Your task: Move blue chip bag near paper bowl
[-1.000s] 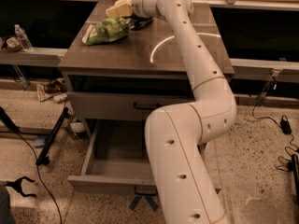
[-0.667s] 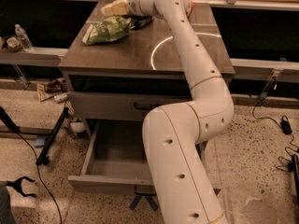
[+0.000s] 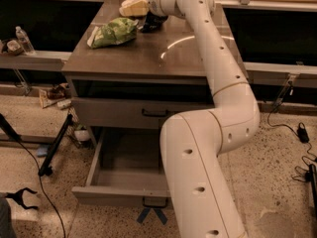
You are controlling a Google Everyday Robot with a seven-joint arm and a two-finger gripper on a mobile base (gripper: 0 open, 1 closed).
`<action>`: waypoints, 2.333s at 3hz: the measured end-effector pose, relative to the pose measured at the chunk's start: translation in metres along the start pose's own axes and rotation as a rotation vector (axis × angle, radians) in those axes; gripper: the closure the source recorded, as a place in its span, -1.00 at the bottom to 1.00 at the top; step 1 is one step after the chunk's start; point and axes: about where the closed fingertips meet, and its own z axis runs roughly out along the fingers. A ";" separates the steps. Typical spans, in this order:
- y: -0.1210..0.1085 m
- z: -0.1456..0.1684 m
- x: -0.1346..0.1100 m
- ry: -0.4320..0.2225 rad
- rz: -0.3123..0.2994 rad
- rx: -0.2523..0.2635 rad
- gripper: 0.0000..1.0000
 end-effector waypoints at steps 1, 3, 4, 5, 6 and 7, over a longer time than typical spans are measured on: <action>-0.042 -0.045 0.014 0.039 -0.018 0.058 -1.00; -0.130 -0.177 0.063 0.227 -0.028 0.201 -0.94; -0.133 -0.195 0.083 0.289 -0.012 0.190 -0.32; -0.120 -0.181 0.094 0.307 0.012 0.156 0.14; -0.111 -0.149 0.103 0.298 0.058 0.162 0.57; -0.095 -0.122 0.074 0.206 0.126 0.197 1.00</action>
Offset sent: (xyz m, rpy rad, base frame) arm -0.0688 -0.2650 -0.0058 -0.1974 0.0604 -0.2777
